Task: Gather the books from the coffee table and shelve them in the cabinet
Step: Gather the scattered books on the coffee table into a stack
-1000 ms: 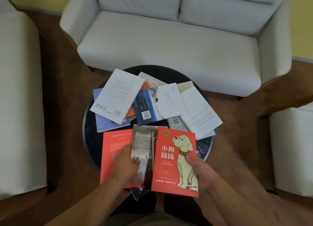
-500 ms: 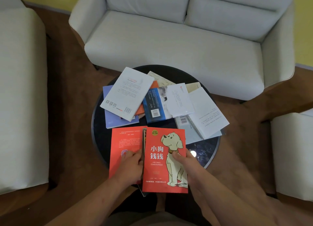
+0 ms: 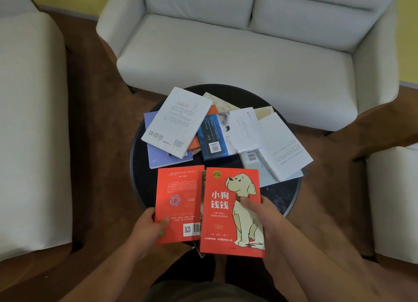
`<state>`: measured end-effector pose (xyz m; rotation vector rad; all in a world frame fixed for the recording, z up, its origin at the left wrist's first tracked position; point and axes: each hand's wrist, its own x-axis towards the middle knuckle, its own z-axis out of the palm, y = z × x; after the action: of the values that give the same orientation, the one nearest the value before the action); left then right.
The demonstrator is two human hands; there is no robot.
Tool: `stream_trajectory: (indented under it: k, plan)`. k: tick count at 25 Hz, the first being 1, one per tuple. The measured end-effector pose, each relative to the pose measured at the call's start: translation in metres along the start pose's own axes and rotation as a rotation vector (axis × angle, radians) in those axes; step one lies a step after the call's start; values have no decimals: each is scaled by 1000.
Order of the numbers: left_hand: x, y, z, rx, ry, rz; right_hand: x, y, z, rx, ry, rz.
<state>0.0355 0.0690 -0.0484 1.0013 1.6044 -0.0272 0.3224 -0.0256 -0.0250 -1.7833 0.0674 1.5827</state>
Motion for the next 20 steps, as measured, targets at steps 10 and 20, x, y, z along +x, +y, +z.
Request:
stream_trajectory:
  k: [10,20]
  plan:
    - [-38,74,-82,208,-292,417,-55,-55,-40,-389,-318,-129]
    - [-34,198,-59,744,-280,635,-126,-114,24,-1509,-468,-612]
